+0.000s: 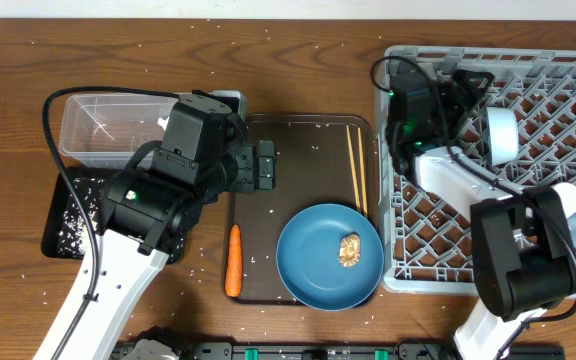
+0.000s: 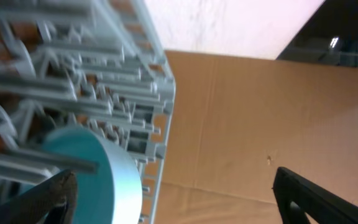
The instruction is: Sort waste into correct bins and load items into the dishwasher rack
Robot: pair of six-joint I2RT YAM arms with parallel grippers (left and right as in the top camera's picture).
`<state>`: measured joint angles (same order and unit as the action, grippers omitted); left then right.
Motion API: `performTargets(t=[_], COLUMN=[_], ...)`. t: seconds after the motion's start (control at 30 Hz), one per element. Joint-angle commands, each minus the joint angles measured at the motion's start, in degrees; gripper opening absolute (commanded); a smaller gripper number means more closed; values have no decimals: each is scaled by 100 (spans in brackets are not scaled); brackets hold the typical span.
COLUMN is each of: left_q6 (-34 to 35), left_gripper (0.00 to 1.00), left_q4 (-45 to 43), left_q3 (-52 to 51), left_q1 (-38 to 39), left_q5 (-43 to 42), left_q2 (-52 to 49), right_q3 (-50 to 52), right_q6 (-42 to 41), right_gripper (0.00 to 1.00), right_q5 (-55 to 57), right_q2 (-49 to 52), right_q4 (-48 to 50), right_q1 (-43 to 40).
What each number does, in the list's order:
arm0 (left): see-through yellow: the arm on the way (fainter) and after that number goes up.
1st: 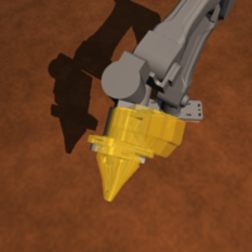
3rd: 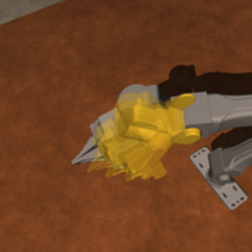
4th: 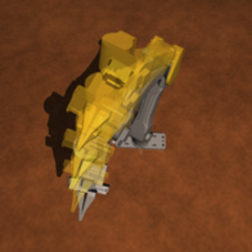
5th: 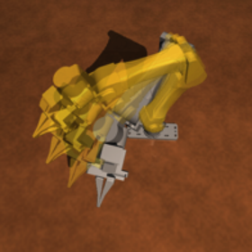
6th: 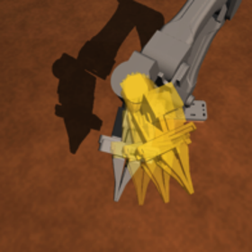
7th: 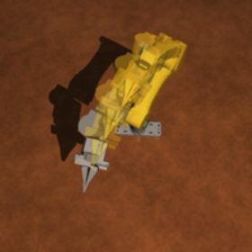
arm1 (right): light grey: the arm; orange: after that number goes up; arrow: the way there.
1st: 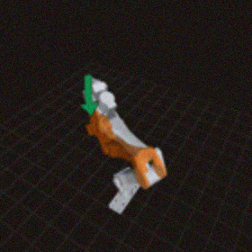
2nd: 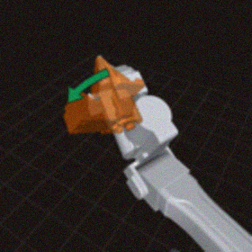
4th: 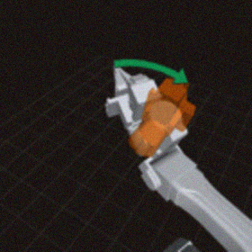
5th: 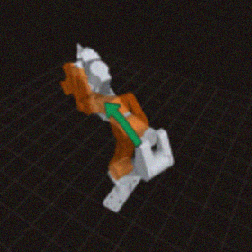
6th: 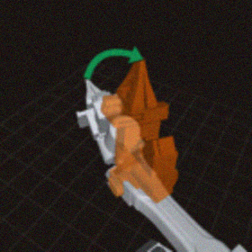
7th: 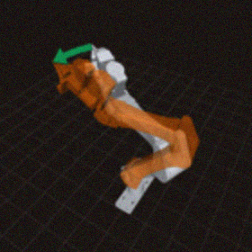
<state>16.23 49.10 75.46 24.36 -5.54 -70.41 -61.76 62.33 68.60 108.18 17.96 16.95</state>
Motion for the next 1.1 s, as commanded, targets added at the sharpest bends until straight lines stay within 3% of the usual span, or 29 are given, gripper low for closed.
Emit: performTargets(t=[0.0, 0.3, 0.57, 0.77, 1.07], left_q6=[-79, -79, -79, -79, -79], left_gripper=[98, 98, 98, 98, 98], left_q4=[15, 15, 15, 15, 15], left_q3=[20, 20, 20, 20, 20], left_q1=[-31, -31, -31, -31, -31], left_q5=[111, 111, 111, 111, 111], left_q2=[0, 0, 0, 0, 0], right_q3=[-13, -17, -17, -17, -24], right_q6=[-675, -2035, -3515, -5274, -7147], right_gripper=[98, 99, 99, 99, 99], right_q5=[-2, 55, -238, -2041, -5366], right_q2=[28, -577, -992, -1121, -2074], right_q4=[232, 835, -269, -2240, -4457], right_q1=[236, 1172, 2306, 2378, 1497])
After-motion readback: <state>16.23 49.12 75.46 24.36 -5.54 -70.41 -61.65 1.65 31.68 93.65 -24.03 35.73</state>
